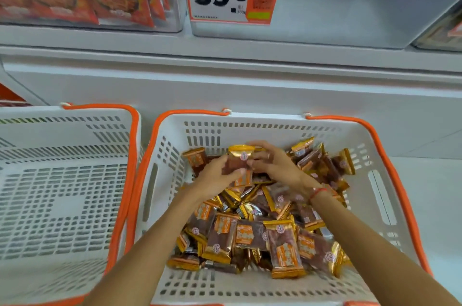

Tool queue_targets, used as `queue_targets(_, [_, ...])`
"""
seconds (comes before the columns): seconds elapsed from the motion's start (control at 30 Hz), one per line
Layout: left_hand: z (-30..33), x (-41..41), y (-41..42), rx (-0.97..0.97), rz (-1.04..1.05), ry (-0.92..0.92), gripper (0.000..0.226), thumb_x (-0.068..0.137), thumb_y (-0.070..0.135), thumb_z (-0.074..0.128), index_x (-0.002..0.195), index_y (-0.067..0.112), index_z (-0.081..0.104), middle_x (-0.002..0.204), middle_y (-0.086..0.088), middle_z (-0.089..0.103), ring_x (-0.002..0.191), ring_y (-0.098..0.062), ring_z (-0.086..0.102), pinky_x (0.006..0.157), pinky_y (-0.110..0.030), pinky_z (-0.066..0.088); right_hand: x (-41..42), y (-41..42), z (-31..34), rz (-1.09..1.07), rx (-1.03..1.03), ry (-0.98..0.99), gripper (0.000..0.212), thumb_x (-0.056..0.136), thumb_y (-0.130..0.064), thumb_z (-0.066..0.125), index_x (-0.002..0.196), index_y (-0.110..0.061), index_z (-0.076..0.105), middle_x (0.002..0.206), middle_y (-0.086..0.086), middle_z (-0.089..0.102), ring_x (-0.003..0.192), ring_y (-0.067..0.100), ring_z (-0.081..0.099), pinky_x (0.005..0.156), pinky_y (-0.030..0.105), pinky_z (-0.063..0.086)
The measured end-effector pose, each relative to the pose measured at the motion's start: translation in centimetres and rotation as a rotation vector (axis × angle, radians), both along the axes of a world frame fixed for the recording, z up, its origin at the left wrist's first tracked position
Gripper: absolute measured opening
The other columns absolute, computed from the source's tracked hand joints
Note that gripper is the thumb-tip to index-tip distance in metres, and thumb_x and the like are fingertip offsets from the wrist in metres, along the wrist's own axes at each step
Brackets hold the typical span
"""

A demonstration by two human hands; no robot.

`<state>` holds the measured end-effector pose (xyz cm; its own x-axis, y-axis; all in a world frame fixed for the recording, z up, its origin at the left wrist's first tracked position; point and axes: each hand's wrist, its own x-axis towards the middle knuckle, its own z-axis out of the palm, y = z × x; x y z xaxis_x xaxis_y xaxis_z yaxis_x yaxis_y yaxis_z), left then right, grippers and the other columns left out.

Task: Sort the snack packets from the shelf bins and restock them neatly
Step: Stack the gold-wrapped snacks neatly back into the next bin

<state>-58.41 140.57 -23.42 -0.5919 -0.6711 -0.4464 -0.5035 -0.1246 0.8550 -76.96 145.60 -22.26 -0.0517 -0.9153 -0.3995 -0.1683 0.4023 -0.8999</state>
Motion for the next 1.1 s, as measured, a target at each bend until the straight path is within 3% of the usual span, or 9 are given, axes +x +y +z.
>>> queue_targets(0.17, [-2.3, 1.4, 0.8, -0.078, 0.109, 0.018, 0.017, 0.096, 0.028, 0.058, 0.113, 0.028, 0.059, 0.107, 0.009, 0.068, 0.100, -0.011, 0.064, 0.089, -0.034, 0.052, -4.8, 3.0, -1.6, 0.389, 0.106, 1.063, 0.043, 0.084, -0.031, 0.068, 0.123, -0.018, 0.054, 0.132, 0.007, 0.049, 0.123, 0.027, 0.045, 0.095, 0.040, 0.046])
queue_targets(0.27, [-3.3, 1.5, 0.6, -0.002, 0.170, 0.003, 0.018, 0.096, 0.029, 0.056, 0.113, 0.025, 0.060, 0.108, 0.006, 0.067, 0.100, -0.012, 0.062, 0.088, -0.030, 0.048, -5.4, 4.0, -2.4, 0.610, 0.337, 1.143, 0.059, 0.080, -0.044, 0.069, 0.127, -0.016, 0.049, 0.146, 0.011, 0.030, 0.132, 0.031, 0.028, 0.105, 0.044, 0.037])
queue_targets(0.37, [-3.3, 0.8, 0.0, 0.030, 0.182, -0.033, 0.024, 0.096, 0.029, 0.057, 0.118, 0.021, 0.060, 0.112, 0.005, 0.066, 0.106, -0.012, 0.061, 0.095, -0.031, 0.046, -5.1, 3.0, -1.7, 0.666, 0.280, 1.181, 0.055, 0.078, -0.043, 0.074, 0.120, -0.016, 0.051, 0.132, 0.007, 0.047, 0.124, 0.028, 0.035, 0.098, 0.042, 0.039])
queue_targets(0.47, [-2.2, -0.1, -0.7, 0.123, 0.164, -0.011, 0.021, 0.096, 0.025, 0.058, 0.117, 0.020, 0.060, 0.110, 0.004, 0.065, 0.106, -0.014, 0.060, 0.098, -0.035, 0.047, -5.2, 1.4, -1.1, 0.713, 0.285, 1.094, 0.042, 0.076, -0.039, 0.078, 0.108, -0.022, 0.055, 0.117, 0.001, 0.060, 0.115, 0.025, 0.047, 0.092, 0.036, 0.041])
queue_targets(0.63, [0.0, -1.0, -1.4, 0.235, 0.209, 0.063, 0.011, 0.096, 0.022, 0.058, 0.104, 0.027, 0.061, 0.108, 0.003, 0.066, 0.103, -0.014, 0.062, 0.096, -0.032, 0.048, -5.5, -1.6, 1.0, 0.507, 0.212, 0.634, 0.025, 0.080, -0.027, 0.077, 0.103, -0.016, 0.074, 0.101, 0.005, 0.071, 0.097, 0.023, 0.063, 0.090, 0.040, 0.050])
queue_targets(0.8, [1.7, -0.8, -2.0, 0.271, 0.349, 0.092, 0.010, 0.096, 0.023, 0.057, 0.094, 0.033, 0.061, 0.115, -0.002, 0.064, 0.110, -0.019, 0.059, 0.096, -0.035, 0.045, -4.8, -2.7, 3.4, 0.323, 0.148, 0.267, 0.014, 0.085, -0.018, 0.072, 0.093, -0.030, 0.070, 0.095, 0.006, 0.072, 0.091, 0.026, 0.067, 0.080, 0.031, 0.053])
queue_targets(0.9, [2.7, -0.7, -2.6, 0.281, 0.395, 0.090, 0.014, 0.097, 0.022, 0.055, 0.093, 0.033, 0.060, 0.106, 0.003, 0.065, 0.104, -0.018, 0.060, 0.104, -0.045, 0.043, -4.3, -2.5, 3.6, 0.134, 0.148, 0.102, 0.016, 0.087, -0.015, 0.070, 0.103, -0.014, 0.069, 0.104, 0.010, 0.071, 0.100, 0.027, 0.067, 0.087, 0.032, 0.054])
queue_targets(1.0, [3.0, -0.8, -2.9, 0.269, 0.399, 0.051, 0.011, 0.099, 0.025, 0.051, 0.107, 0.025, 0.058, 0.117, -0.003, 0.060, 0.112, -0.021, 0.056, 0.107, -0.046, 0.039, -3.7, -1.9, 3.7, -0.040, 0.144, 0.021, 0.031, 0.087, -0.028, 0.070, 0.113, -0.012, 0.066, 0.112, 0.008, 0.069, 0.108, 0.024, 0.063, 0.099, 0.036, 0.047])
queue_targets(1.1, [4.0, -0.7, -2.3, 0.226, 0.385, 0.023, 0.029, 0.100, 0.028, 0.048, 0.126, 0.017, 0.047, 0.120, 0.001, 0.050, 0.112, -0.017, 0.050, 0.103, -0.037, 0.037, -2.1, -1.5, 4.9, -0.170, 0.020, 0.006, 0.021, 0.087, -0.019, 0.069, 0.108, -0.020, 0.065, 0.104, 0.001, 0.071, 0.100, 0.019, 0.067, 0.089, 0.030, 0.052])
